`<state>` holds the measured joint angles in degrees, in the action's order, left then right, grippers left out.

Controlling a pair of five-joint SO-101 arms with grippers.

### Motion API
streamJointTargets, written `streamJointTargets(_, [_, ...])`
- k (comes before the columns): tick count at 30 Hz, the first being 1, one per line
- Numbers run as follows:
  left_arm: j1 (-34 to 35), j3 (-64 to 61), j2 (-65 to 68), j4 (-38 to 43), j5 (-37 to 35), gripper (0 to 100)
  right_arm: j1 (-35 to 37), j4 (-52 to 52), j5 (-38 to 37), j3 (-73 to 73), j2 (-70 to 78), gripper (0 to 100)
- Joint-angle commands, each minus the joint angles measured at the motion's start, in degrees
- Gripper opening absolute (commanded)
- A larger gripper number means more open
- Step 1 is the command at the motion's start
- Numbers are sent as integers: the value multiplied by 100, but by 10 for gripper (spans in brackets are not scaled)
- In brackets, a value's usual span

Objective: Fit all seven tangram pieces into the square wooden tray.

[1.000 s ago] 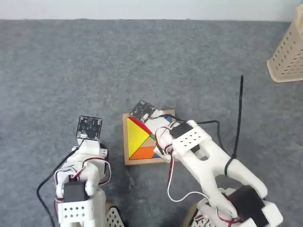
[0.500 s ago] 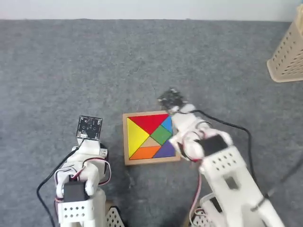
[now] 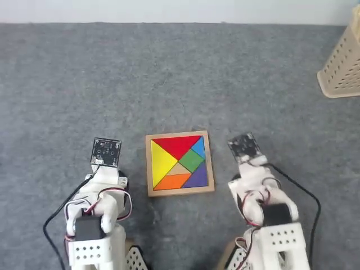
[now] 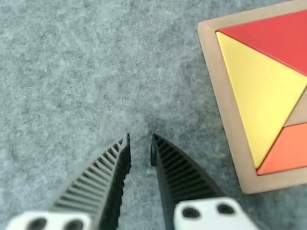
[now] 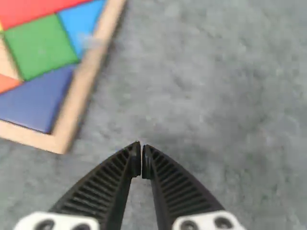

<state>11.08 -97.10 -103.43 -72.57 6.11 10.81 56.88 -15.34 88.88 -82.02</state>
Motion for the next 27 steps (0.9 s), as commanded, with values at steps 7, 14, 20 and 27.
streamJointTargets(7, [-18, 48, -132, 0, -44, 71, -558, 1235, -800, 765, -2255, 9])
streamJointTargets(14, [-18, 48, -132, 0, -44, 71, -251, 1481, -1398, 765, -2132, 9])
streamJointTargets(20, [-18, 48, -132, 0, -44, 71, -259, 1490, -1389, 765, -2132, 8])
streamJointTargets(27, [-18, 48, -132, 0, -44, 71, -259, 1490, -1389, 765, -2132, 8])
